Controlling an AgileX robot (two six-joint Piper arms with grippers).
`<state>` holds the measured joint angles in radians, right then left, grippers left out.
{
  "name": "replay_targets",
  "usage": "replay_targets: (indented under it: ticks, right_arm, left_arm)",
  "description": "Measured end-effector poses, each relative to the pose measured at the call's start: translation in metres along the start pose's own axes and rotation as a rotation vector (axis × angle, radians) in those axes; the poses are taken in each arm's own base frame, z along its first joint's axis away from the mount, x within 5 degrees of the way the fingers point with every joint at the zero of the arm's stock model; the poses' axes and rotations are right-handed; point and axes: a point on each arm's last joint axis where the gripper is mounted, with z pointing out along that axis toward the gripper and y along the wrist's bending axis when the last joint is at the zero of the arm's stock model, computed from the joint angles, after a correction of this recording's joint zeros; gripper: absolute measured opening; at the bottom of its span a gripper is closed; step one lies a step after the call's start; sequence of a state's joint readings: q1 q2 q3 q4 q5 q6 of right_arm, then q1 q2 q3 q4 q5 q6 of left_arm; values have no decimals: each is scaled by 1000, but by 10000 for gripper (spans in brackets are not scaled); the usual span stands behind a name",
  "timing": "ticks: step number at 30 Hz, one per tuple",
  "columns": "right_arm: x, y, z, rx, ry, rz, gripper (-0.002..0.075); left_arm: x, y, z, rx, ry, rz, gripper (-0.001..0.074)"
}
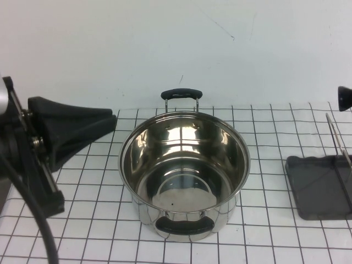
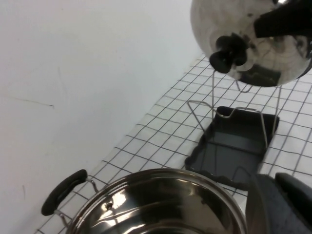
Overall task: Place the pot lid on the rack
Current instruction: Place the pot lid on the pot rack
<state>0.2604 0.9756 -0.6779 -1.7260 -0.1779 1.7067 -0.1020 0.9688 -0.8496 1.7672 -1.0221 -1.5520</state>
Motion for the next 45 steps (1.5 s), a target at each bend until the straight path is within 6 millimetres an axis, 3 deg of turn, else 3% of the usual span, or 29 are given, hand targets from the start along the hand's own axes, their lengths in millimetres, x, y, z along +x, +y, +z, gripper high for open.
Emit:
replay_targets:
  ticks: [9,18,30,38,41,45]
  right_arm:
    - [19,-8,25,19,109,20,110]
    - [28,-26,31,50,156,46,110]
    - [50,-24,52,-39,268,64,110]
    - [53,-27,54,-8,276,57,113]
    - [53,-27,54,-6,276,57,185]
    - [53,-27,54,-3,276,65,386]
  left_arm:
    - [-1,-8,-1,72,-2,-34,-2]
    - [-1,-8,-1,78,-2,-44,-2]
    - [-1,-8,-1,73,-2,-46,-2]
    - [-1,-7,-1,70,-2,-46,-2]
    - [-1,-7,-1,70,-2,-46,-2]
    - [-1,-7,-1,70,-2,-46,-2]
